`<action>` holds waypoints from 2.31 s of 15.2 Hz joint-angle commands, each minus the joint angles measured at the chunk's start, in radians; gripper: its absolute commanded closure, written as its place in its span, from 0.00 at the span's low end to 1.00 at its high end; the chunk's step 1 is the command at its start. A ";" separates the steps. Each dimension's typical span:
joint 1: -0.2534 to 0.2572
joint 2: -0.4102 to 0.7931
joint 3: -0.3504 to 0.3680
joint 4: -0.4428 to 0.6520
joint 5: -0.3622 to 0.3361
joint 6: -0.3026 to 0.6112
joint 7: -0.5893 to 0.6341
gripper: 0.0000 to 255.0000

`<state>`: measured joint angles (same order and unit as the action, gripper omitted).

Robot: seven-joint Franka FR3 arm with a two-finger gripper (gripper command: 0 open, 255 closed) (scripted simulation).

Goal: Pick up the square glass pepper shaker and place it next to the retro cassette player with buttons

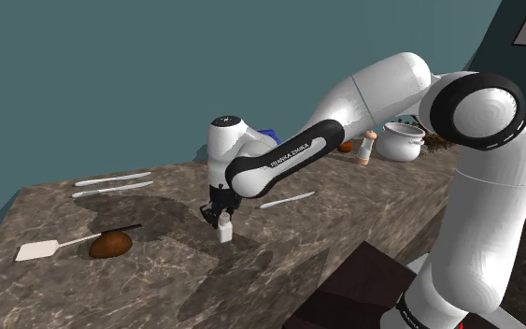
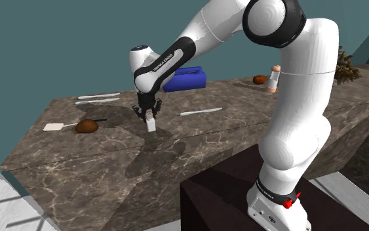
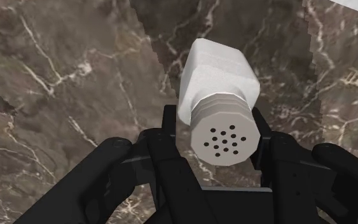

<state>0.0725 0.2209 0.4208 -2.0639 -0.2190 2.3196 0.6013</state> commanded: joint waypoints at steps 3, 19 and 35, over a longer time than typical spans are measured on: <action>0.000 0.000 0.000 0.000 0.000 0.000 0.000 1.00; -0.012 -0.084 0.015 0.067 0.062 -0.140 -0.049 1.00; -0.017 -0.152 0.021 0.208 0.110 -0.340 -0.091 1.00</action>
<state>0.0558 0.0711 0.4415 -1.8694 -0.1113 1.9957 0.5129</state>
